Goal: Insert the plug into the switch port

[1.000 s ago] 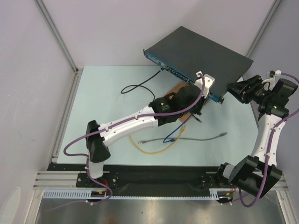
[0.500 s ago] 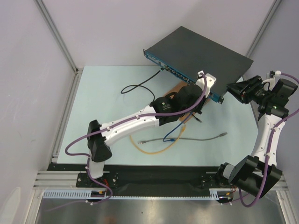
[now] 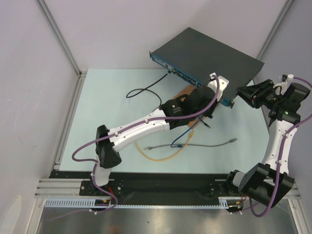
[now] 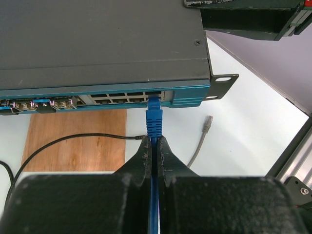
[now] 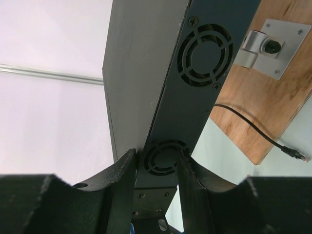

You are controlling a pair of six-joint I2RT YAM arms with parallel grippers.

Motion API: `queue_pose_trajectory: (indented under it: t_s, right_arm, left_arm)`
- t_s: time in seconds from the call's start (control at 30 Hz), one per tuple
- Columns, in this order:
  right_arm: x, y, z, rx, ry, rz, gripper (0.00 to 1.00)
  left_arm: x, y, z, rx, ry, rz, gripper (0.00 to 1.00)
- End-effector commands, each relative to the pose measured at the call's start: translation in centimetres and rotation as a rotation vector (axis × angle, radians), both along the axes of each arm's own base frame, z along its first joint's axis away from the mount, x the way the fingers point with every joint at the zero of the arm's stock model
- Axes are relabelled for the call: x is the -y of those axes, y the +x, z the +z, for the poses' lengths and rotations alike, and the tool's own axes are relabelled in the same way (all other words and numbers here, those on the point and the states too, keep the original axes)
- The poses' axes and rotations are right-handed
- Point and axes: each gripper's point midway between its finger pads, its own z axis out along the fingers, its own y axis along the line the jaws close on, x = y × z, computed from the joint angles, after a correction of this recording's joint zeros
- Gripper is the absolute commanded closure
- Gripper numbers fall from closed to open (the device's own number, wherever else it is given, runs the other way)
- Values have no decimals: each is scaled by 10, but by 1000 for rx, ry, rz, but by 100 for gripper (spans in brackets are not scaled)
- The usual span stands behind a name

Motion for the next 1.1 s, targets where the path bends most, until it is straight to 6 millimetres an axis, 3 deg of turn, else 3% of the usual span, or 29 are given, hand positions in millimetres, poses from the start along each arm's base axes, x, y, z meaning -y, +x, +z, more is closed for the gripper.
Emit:
queue_pose_trajectory:
  t_s: [0.0, 0.5, 0.93, 1.07]
  right_arm:
    - [-38, -3, 5, 44, 8, 140, 99]
    - [-49, -9, -8, 13, 28, 164, 100]
    - [-56, -13, -14, -2, 42, 178, 100]
    - [-58, -14, -15, -4, 45, 182, 100]
  left_arm:
    - [18, 15, 36, 62, -138, 30, 100]
    - [44, 24, 60, 70, -266, 12, 100]
    - [58, 35, 57, 76, -330, 53, 100]
    - [58, 41, 68, 95, -374, 77, 100]
